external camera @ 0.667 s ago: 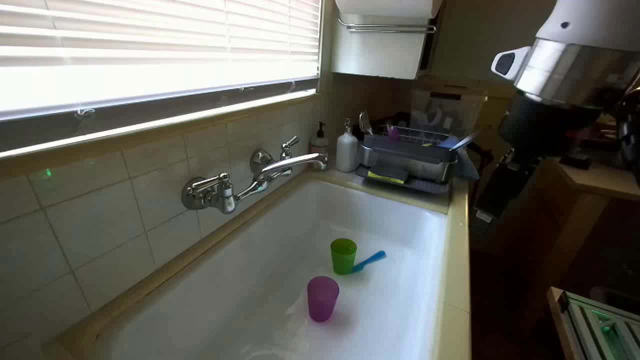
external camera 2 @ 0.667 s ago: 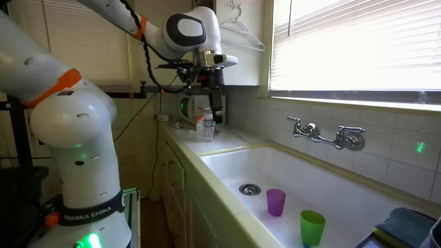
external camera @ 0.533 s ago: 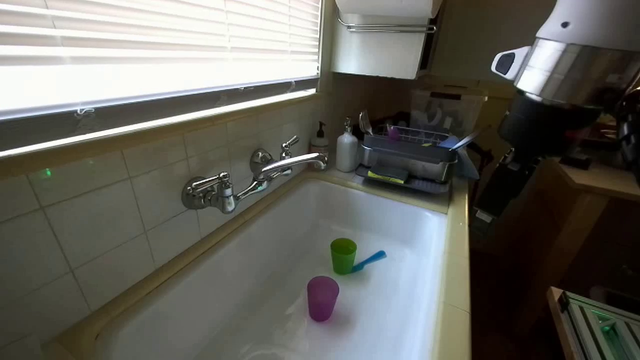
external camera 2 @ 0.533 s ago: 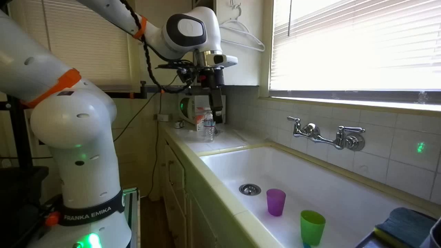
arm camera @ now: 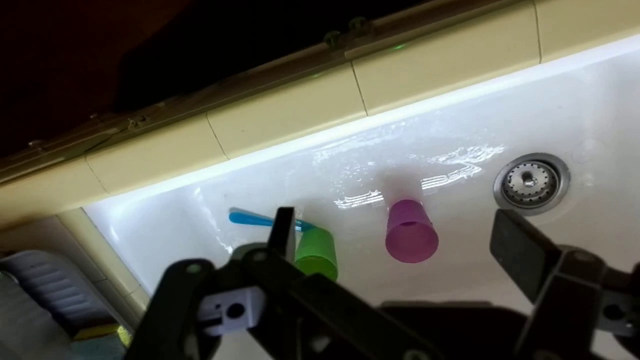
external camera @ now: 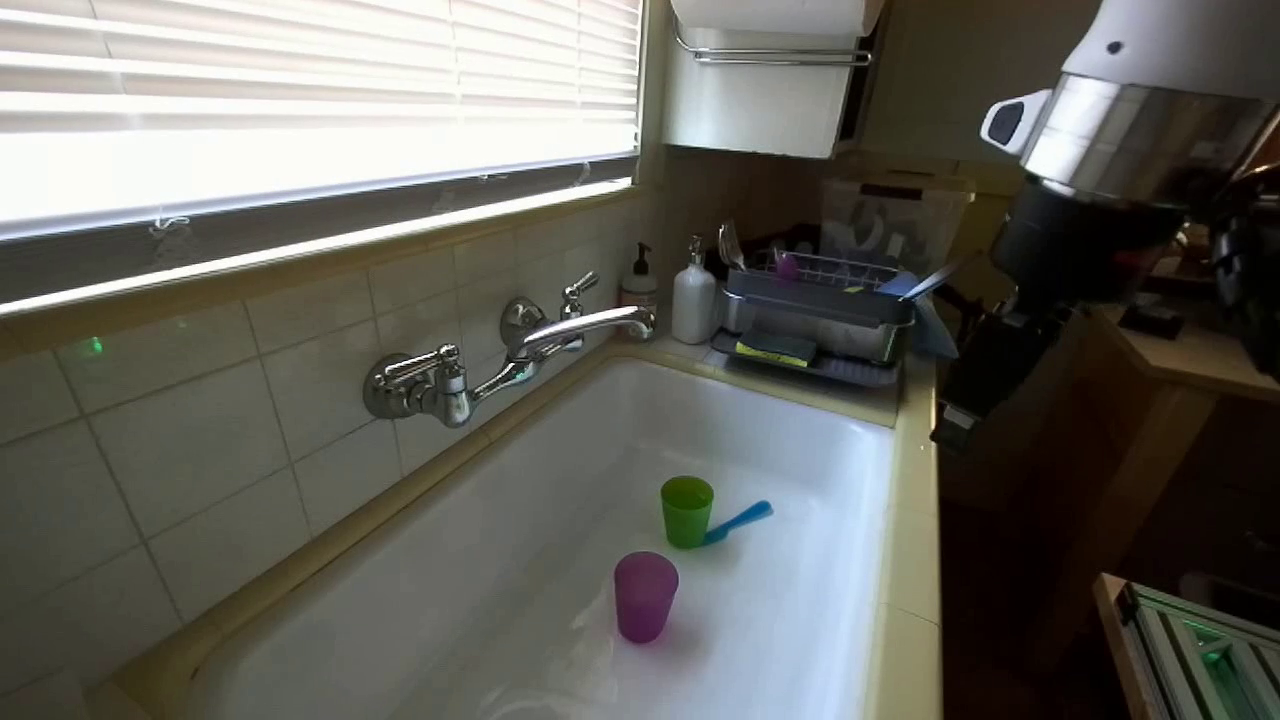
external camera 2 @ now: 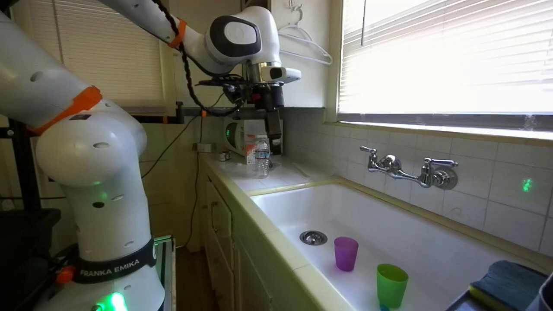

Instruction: Push the faucet to the left then pour the liquid out of the green cup and place the cup on the dishrack.

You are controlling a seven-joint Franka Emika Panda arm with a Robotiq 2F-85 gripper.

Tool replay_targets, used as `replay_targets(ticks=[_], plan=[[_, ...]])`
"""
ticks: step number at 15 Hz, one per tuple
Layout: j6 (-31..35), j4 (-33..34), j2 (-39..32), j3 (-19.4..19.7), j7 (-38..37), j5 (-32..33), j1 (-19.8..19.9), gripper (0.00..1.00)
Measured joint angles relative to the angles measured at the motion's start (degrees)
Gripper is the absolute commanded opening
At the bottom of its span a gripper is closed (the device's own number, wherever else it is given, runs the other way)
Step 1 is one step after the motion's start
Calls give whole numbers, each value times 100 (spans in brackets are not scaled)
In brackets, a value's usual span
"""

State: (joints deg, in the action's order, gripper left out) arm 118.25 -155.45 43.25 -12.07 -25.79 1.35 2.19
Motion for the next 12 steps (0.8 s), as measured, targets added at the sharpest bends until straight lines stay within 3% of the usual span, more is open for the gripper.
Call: replay_targets(ticks=[6, 12], plan=[[850, 268, -534, 620, 352, 123, 614, 100], [1160, 1355, -1884, 929, 856, 676, 867, 100]])
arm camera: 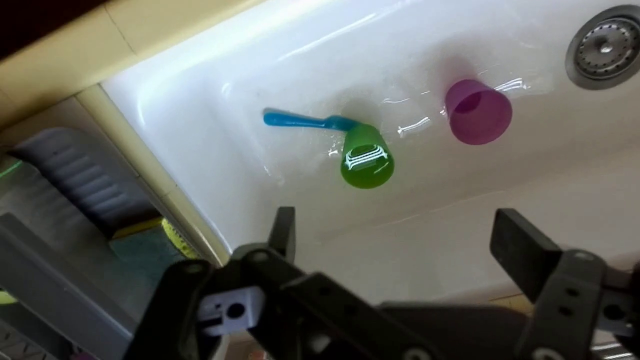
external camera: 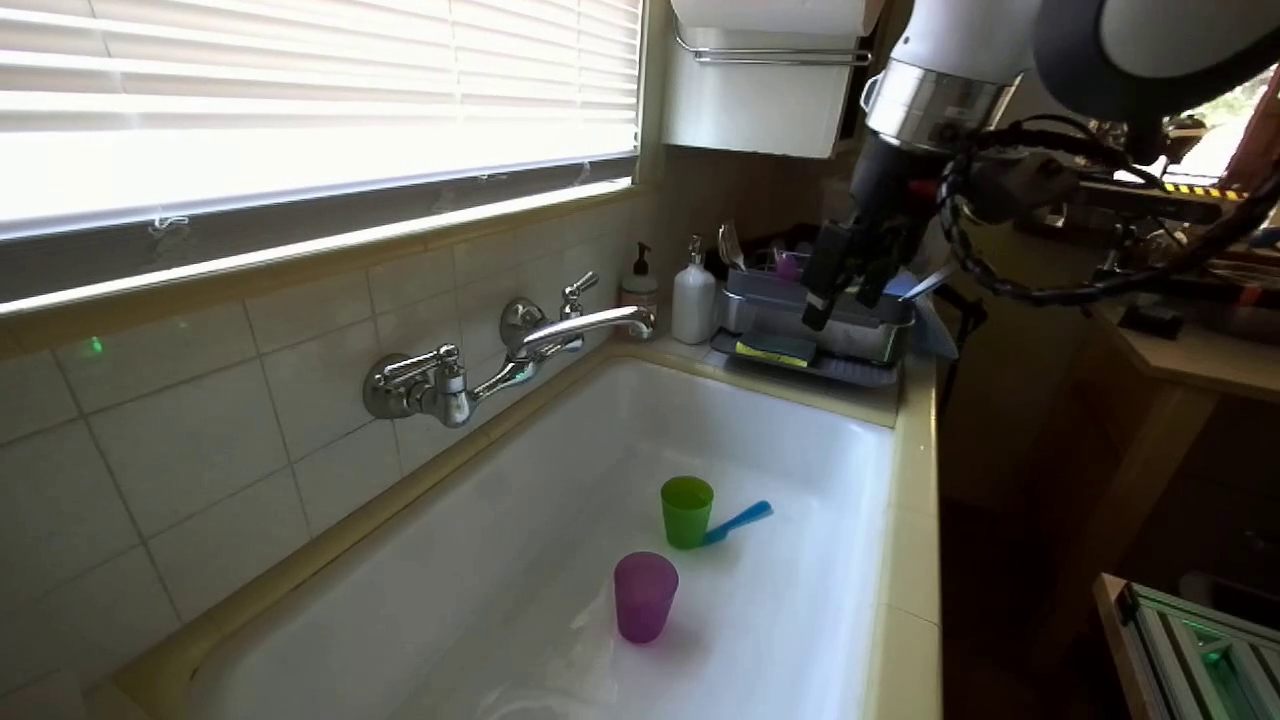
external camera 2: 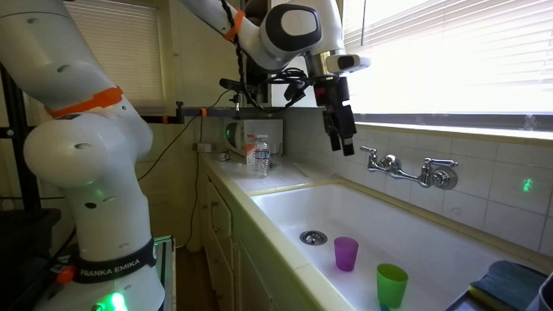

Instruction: Push the faucet to the left then pour the liquid out of the green cup and place the cup on the dishrack.

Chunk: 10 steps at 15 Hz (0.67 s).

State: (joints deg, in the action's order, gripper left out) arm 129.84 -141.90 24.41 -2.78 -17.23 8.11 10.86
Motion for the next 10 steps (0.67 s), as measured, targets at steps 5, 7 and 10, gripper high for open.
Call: replay_targets(ticks=[5, 7, 10], plan=[[2, 1073, -1048, 106, 157, 261, 0, 100], [2, 1262, -1252, 118, 159, 267, 0, 100], [2, 1297, -1294, 118, 159, 270, 0, 100]])
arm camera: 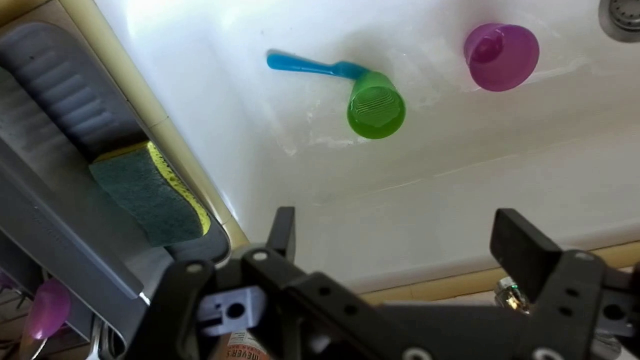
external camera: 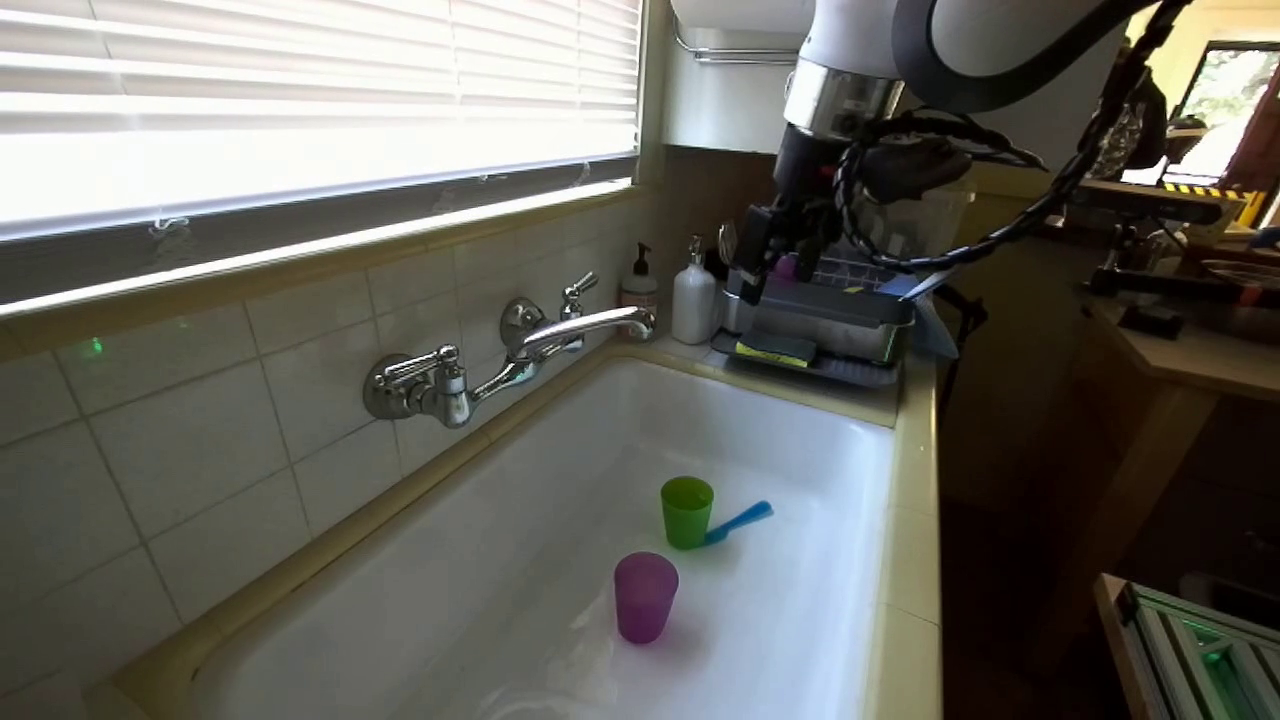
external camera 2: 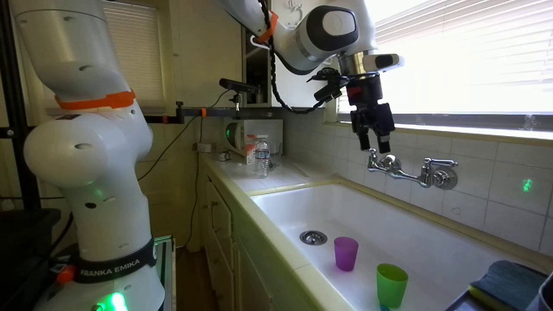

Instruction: Push the faucet to the left then pour the liquid out of the green cup and place the cup on the dishrack.

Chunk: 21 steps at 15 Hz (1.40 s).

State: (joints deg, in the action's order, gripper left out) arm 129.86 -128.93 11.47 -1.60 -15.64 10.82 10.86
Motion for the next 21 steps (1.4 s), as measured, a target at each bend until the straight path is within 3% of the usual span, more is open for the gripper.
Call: replay_targets(ticks=[6, 7, 8, 12, 17, 21], plan=[[574, 75, -218, 255, -408, 10, 1, 100], [686, 146, -333, 300, -408, 6, 0, 75], [791, 227, -460, 336, -407, -8, -3, 74], [972, 656, -1004, 417, -210, -147, -70, 42], [974, 1235, -1589, 438, 831, -1002, -209, 5], [966, 1689, -1992, 422, 1439, -1237, -306, 0]])
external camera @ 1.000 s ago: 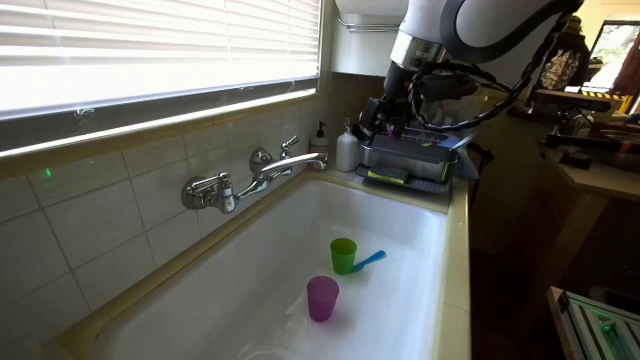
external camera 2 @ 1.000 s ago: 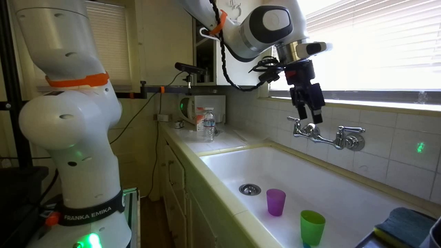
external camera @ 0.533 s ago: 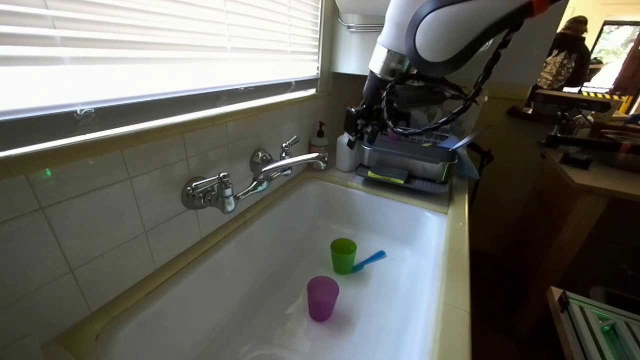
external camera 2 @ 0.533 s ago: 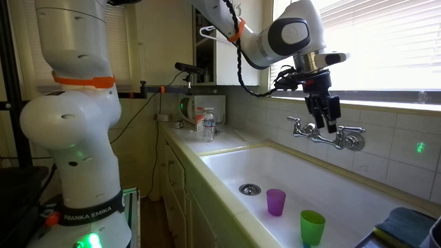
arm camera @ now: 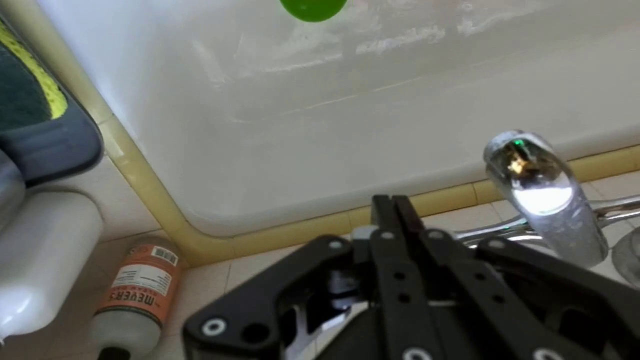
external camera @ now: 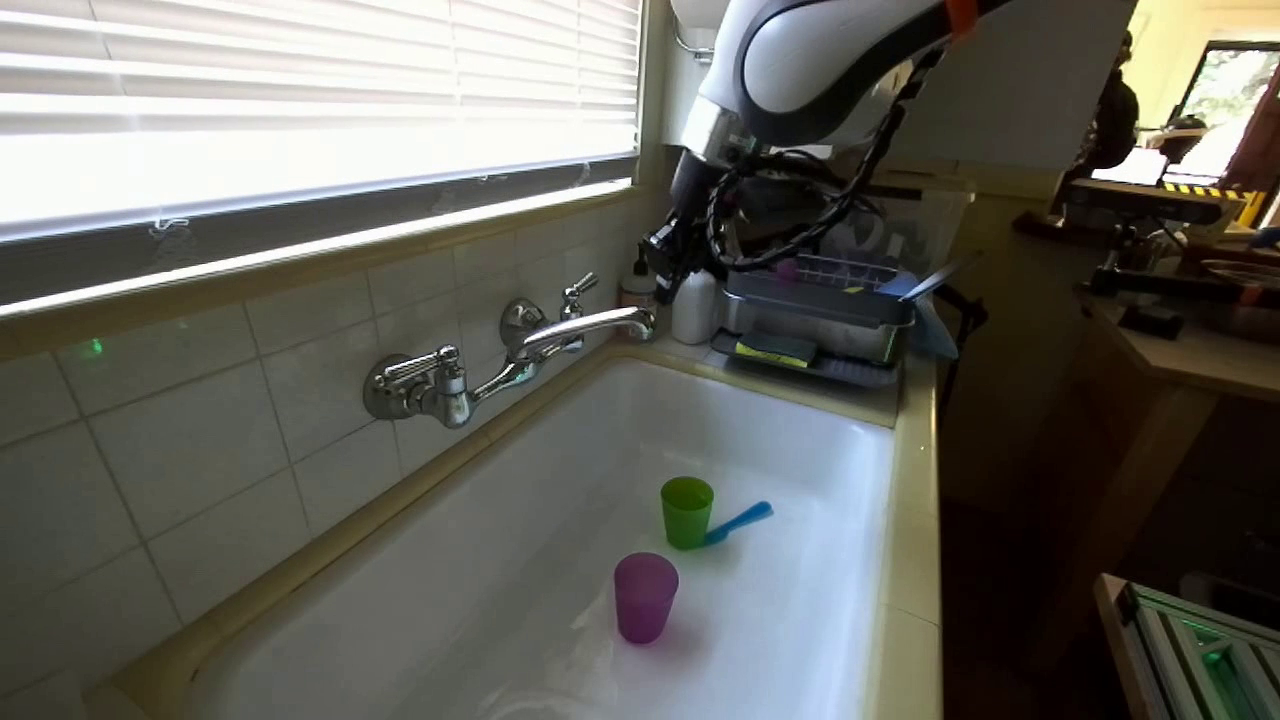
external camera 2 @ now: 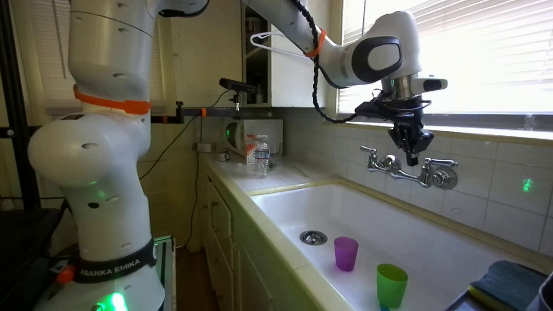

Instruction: Push the faucet to the left then pour the liquid out of the green cup and place the cup on the dishrack.

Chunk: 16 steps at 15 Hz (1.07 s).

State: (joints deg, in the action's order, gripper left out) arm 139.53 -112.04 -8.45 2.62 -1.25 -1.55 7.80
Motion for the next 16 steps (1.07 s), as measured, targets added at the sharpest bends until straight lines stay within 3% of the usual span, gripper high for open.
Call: replay_targets(ticks=[9, 16], plan=[[-115, 442, -475, -225, 968, -426, -105, 0], [-811, 692, -496, -304, 1549, -652, -109, 0]])
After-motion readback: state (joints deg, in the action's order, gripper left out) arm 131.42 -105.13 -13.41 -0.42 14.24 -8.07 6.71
